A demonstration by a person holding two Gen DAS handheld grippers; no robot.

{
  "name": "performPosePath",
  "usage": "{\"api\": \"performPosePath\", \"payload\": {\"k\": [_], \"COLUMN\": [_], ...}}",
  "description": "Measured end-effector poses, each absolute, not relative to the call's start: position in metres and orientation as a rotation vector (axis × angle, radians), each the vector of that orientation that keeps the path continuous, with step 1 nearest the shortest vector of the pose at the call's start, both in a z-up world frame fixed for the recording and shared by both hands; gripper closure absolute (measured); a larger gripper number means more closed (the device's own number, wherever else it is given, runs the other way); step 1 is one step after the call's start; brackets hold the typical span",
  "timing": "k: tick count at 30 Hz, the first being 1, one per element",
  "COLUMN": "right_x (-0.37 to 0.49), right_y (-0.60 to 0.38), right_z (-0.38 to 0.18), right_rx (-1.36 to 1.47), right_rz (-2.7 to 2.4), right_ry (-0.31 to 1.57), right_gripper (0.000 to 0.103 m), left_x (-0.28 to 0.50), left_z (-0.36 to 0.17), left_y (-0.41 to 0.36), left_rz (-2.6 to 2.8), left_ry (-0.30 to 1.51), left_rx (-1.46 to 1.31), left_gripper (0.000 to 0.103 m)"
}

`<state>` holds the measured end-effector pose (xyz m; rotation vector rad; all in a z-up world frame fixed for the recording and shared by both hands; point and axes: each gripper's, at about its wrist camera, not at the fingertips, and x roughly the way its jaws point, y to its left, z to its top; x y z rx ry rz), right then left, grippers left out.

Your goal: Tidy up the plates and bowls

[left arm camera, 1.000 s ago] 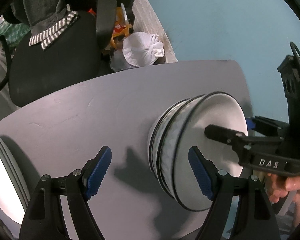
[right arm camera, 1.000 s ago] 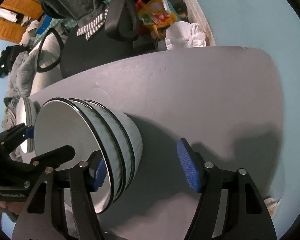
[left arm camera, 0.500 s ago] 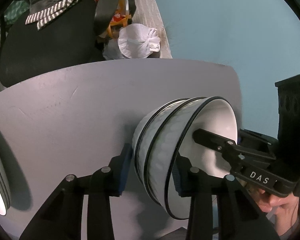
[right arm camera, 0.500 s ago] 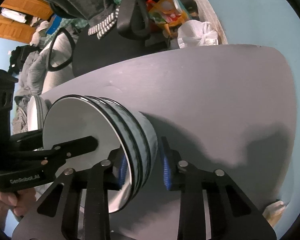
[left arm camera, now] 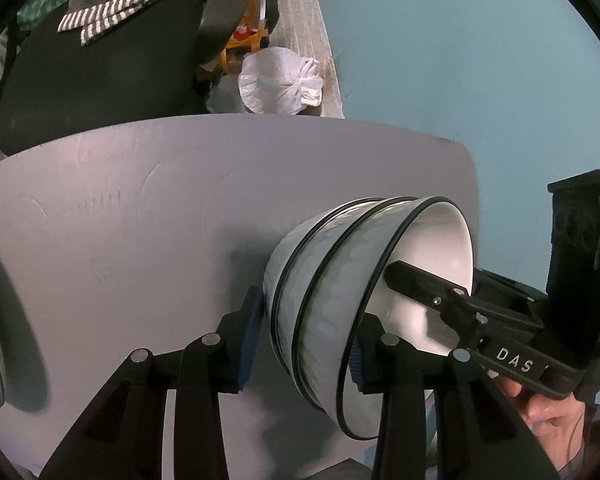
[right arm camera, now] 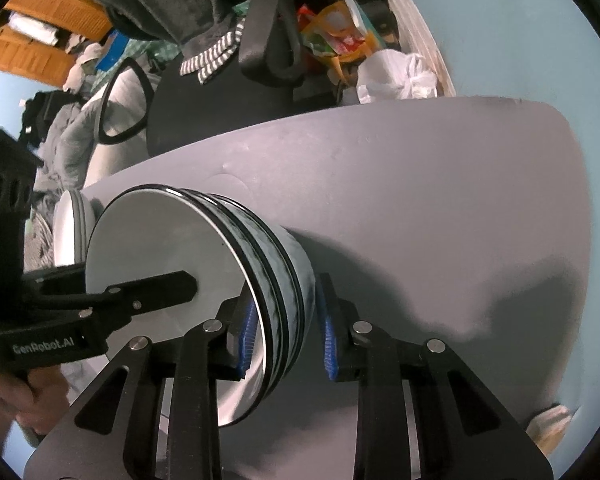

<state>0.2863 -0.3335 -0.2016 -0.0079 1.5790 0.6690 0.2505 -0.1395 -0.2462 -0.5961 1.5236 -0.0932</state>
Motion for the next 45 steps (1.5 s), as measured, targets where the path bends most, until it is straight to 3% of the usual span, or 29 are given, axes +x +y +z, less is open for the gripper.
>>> {"api": "performPosePath", "payload": {"k": [3, 8, 13, 21, 45], "right_x": [0.291, 0.291, 0.287, 0.286, 0.226], "right_y": [-0.337, -0.336, -0.330, -0.337, -0.282], "right_z": [-0.206, -0.208, -0.202, -0.204, -0.205], "right_rx": [0.043, 0.062, 0.001, 0.035, -0.050], "right_rz": [0.655, 0.659, 0.631, 0.615, 0.712], "right_ry": [1.623, 1.642, 1.625, 1.656, 1.703], "right_gripper": [0.078, 0.074, 0.078, 0.080, 0.080], "left_x": [0.249, 0.245, 0.240, 0.241, 0.153], "left_z": [-0.249, -0.246, -0.236, -0.231, -0.231], "left_y": [-0.142, -0.147, -0.141, -0.147, -0.104], "left_rz": [-0.092, -0.096, -0.072, -0.062, 0.040], "left_ry": [1.526, 1.505, 1.485, 1.505, 1.555], "left_rx": [-0.610, -0.562, -0.566, -0.499, -0.523], "left_gripper": [0.058, 0.060, 0.075, 0.080, 0.082]}}
